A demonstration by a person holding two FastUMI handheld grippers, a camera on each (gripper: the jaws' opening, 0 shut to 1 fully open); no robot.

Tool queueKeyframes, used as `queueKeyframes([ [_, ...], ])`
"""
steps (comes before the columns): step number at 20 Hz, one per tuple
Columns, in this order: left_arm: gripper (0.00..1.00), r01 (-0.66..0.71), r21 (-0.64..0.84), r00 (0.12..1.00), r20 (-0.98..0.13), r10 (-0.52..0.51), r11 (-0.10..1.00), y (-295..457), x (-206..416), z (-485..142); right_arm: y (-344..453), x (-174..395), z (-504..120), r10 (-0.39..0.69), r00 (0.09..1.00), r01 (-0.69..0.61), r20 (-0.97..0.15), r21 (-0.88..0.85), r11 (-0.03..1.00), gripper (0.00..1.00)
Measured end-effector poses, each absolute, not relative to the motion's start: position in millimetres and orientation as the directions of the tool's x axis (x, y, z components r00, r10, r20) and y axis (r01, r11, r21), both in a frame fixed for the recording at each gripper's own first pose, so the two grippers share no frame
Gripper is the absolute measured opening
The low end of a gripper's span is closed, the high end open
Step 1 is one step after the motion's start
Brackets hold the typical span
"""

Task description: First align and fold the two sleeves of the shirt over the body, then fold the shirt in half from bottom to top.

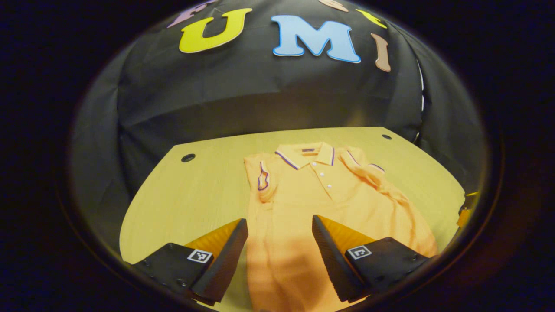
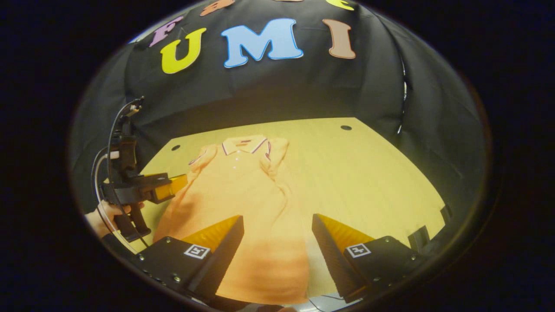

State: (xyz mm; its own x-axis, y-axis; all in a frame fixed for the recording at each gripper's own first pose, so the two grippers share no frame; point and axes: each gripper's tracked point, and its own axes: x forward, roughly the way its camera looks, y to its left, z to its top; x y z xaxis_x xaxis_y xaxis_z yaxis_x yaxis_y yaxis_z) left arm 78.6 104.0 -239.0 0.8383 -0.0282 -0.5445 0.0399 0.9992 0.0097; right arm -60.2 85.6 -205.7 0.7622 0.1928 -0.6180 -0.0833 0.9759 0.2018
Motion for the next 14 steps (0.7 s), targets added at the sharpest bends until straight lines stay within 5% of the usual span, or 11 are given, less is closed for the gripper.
queueKeyframes([
  [14, 1.0, -0.032, -0.035, 0.803, -0.596, 0.005, 0.999, 85.9, -103.8, -267.7, 66.3, -147.3, -265.7, 0.228, 0.66, -0.142, -0.716, 0.179, 0.974, 0.98],
])
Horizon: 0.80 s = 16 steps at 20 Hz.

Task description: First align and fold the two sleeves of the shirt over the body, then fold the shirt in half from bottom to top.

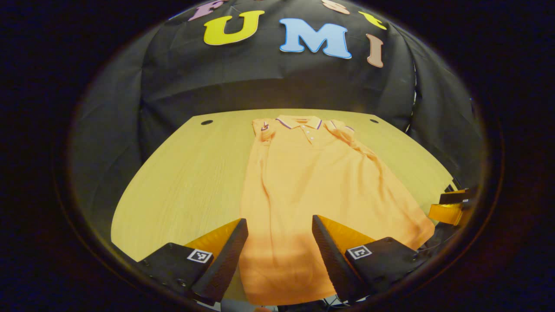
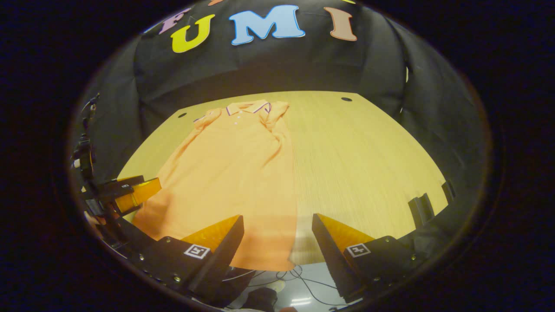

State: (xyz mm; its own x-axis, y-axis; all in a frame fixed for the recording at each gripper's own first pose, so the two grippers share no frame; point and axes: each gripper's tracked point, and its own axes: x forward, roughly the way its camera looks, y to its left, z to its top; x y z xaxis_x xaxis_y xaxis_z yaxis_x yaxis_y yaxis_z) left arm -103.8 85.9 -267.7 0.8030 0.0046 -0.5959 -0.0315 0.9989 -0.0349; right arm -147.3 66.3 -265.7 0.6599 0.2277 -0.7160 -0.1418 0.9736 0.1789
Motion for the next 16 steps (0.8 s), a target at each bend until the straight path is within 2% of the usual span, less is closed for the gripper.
queueKeyframes([
  [8, 1.0, -0.047, 0.004, 0.788, -0.614, 0.039, 0.999, 91.7, -166.1, -288.4, 74.2, -171.8, -293.5, 0.236, 0.613, -0.139, -0.754, 0.192, 0.972, 0.98],
  [9, 0.97, -0.053, -0.003, 0.784, -0.619, 0.04, 0.999, 92.1, -171.5, -291.6, 75.6, -172.7, -296.3, 0.234, 0.609, -0.14, -0.758, 0.188, 0.972, 0.98],
  [11, 1.0, -0.07, -0.006, 0.779, -0.624, 0.051, 0.998, 95.9, -174.5, -296.9, 78.2, -174.9, -299.8, 0.23, 0.605, -0.143, -0.763, 0.18, 0.973, 0.98],
  [13, 0.97, -0.081, -0.007, 0.772, -0.633, 0.059, 0.997, 97.5, -177.7, -302.7, 79.2, -175.7, -304.5, 0.223, 0.599, -0.146, -0.769, 0.169, 0.975, 0.98],
  [16, 1.0, -0.09, -0.013, 0.763, -0.643, 0.061, 0.996, 96.3, -183.0, -311.8, 79.0, -174.2, -302.5, 0.216, 0.61, -0.15, -0.762, 0.157, 0.976, 0.98],
])
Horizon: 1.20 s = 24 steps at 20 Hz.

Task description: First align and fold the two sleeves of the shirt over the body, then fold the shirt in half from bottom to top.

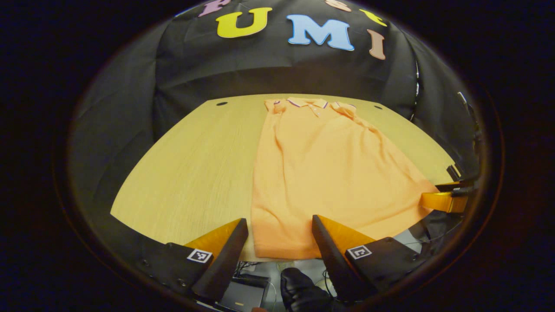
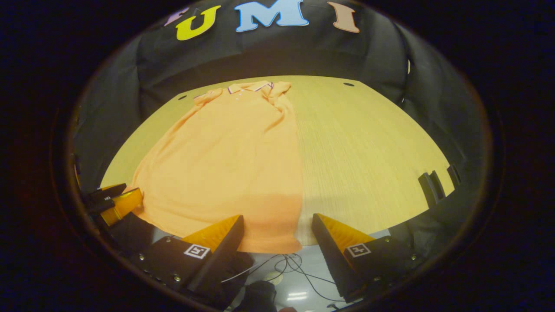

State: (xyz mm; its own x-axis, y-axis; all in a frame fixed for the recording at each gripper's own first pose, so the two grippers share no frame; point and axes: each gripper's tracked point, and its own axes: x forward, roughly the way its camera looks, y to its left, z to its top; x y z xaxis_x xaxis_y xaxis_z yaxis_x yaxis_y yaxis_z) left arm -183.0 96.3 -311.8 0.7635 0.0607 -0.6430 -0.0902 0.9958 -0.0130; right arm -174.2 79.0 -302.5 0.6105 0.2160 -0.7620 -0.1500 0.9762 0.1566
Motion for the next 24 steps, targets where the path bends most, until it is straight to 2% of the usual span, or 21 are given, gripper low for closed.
queueKeyframes([
  [4, 0.98, -0.072, 0.005, 0.773, -0.632, 0.059, 0.997, 90.3, -183.2, -312.2, 83.6, -176.5, -304.7, 0.209, 0.617, -0.185, -0.759, 0.118, 0.976, 0.99],
  [6, 0.97, -0.066, 0.005, 0.771, -0.635, 0.054, 0.998, 88.5, -181.7, -312.6, 88.6, -177.4, -304.5, 0.211, 0.62, -0.185, -0.756, 0.12, 0.975, 0.87],
  [7, 0.84, -0.061, 0.006, 0.769, -0.637, 0.051, 0.998, 86.6, -179.6, -312.6, 88.9, -178.2, -305.9, 0.215, 0.619, -0.186, -0.755, 0.124, 0.975, 0.84],
  [8, 0.79, -0.052, 0.004, 0.767, -0.64, 0.042, 0.999, 83.5, -177.5, -313.8, 86.7, -178.9, -305.5, 0.211, 0.622, -0.172, -0.754, 0.131, 0.976, 0.78],
  [9, 0.69, -0.038, 0.003, 0.766, -0.642, 0.031, 0.999, 79.3, -176.3, -314.0, 86.2, -180.8, -304.5, 0.212, 0.622, -0.16, -0.754, 0.143, 0.977, 0.52],
  [10, 0.62, -0.032, 0.008, 0.768, -0.639, 0.03, 0.999, 78.4, -174.8, -313.8, 86.9, -180.6, -304.1, 0.216, 0.619, -0.162, -0.755, 0.146, 0.976, 0.48],
  [11, 0.47, -0.027, 0.009, 0.772, -0.635, 0.026, 1.0, 77.3, -173.2, -313.6, 87.6, -180.0, -305.2, 0.219, 0.619, -0.176, -0.754, 0.139, 0.975, 0.51],
  [12, 0.4, -0.029, 0.006, 0.772, -0.635, 0.026, 1.0, 76.3, -172.8, -313.6, 85.5, -177.4, -303.8, 0.222, 0.62, -0.162, -0.753, 0.154, 0.975, 0.49],
  [13, 0.31, -0.031, 0.007, 0.77, -0.637, 0.029, 0.999, 76.6, -173.4, -313.8, 89.6, -180.8, -304.3, 0.247, 0.613, -0.151, -0.75, 0.196, 0.969, 0.08],
  [14, 0.31, -0.041, 0.003, 0.774, -0.632, 0.034, 0.999, 77.3, -171.4, -313.6, 89.6, -181.0, -303.4, 0.264, 0.607, -0.152, -0.75, 0.217, 0.964, 0.13],
  [15, 0.1, -0.057, -0.003, 0.772, -0.634, 0.043, 0.998, 77.6, -170.7, -311.6, 90.0, -178.4, -303.8, 0.281, 0.604, -0.16, -0.745, 0.233, 0.959, 0.16],
  [16, 0.1, -0.058, 0.005, 0.769, -0.637, 0.048, 0.998, 77.5, -170.1, -313.8, 89.1, -181.4, -302.8, 0.296, 0.593, -0.142, -0.748, 0.265, 0.954, 0.16],
  [17, 0.1, -0.056, 0.013, 0.765, -0.641, 0.052, 0.998, 77.1, -169.6, -313.6, 90.1, -180.9, -303.1, 0.317, 0.583, -0.143, -0.748, 0.29, 0.946, 0.02],
  [19, 0.1, -0.057, 0.028, 0.758, -0.649, 0.061, 0.998, 76.7, -168.5, -311.4, 88.6, -179.3, -300.9, 0.35, 0.562, -0.15, -0.749, 0.323, 0.934, 0.02],
  [24, 0.1, -0.107, -0.002, 0.784, -0.615, 0.083, 0.994, 74.3, -152.4, -274.4, 87.1, -156.4, -259.1, 0.391, 0.633, -0.253, -0.669, 0.299, 0.92, 0.02],
])
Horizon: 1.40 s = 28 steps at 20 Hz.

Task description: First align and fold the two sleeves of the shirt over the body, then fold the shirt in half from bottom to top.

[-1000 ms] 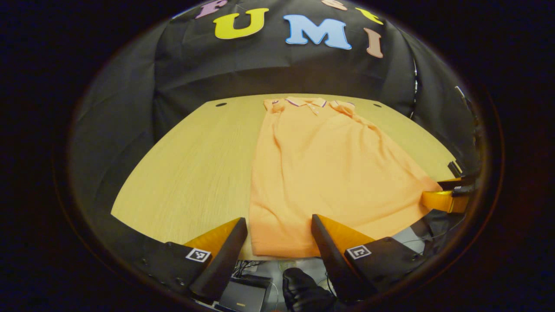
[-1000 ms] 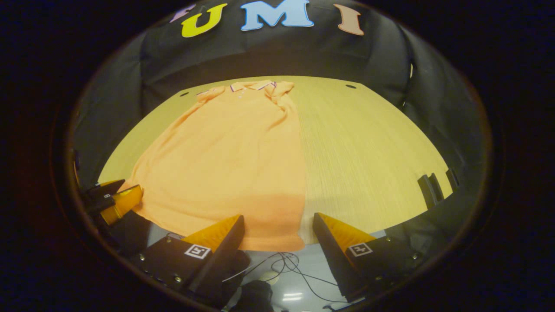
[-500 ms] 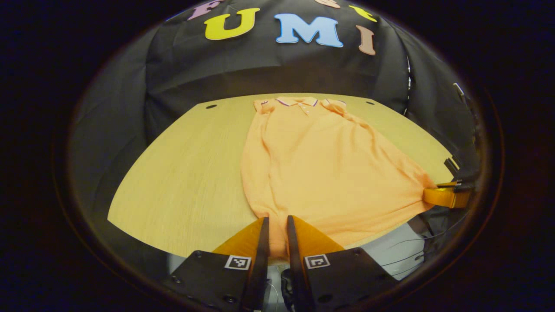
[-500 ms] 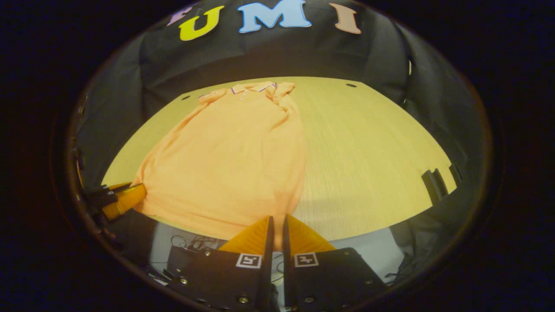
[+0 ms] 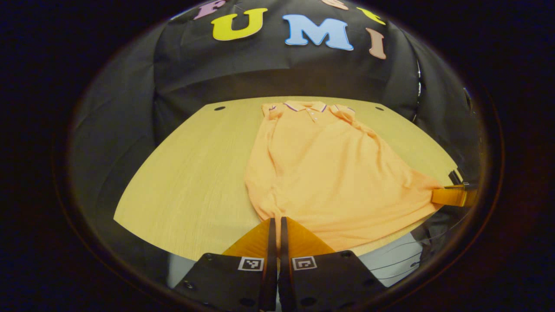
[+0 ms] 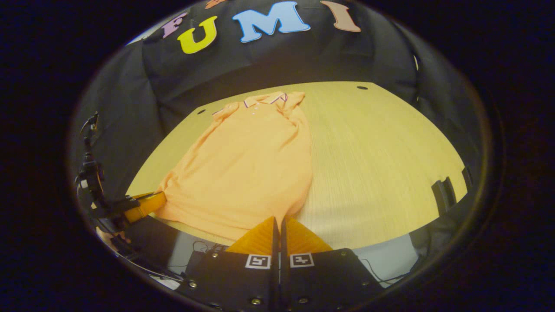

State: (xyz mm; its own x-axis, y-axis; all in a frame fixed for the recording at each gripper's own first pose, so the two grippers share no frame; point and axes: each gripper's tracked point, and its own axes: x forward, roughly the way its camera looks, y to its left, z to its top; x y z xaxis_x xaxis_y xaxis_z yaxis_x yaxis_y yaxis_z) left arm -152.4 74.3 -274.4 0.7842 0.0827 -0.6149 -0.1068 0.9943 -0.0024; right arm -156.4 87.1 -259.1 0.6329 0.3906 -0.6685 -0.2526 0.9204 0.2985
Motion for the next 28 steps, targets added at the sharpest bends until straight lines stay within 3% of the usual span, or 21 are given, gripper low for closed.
queueKeyframes([
  [7, 0.1, -0.094, -0.054, 0.842, -0.536, 0.051, 0.994, 72.8, -90.0, -206.2, 91.7, -110.5, -206.8, 0.422, 0.677, -0.265, -0.603, 0.336, 0.904, 0.02],
  [17, 0.1, -0.052, -0.108, 0.88, -0.475, -0.005, 0.993, 83.6, 28.9, -152.9, 91.0, 3.6, -141.9, 0.344, 0.772, -0.245, -0.535, 0.249, 0.937, 0.02],
  [28, 0.1, -0.02, -0.139, 0.896, -0.441, -0.044, 0.99, 125.9, 164.3, -145.7, 123.4, 127.6, -126.3, 0.269, 0.81, -0.2, -0.521, 0.184, 0.962, 0.02],
])
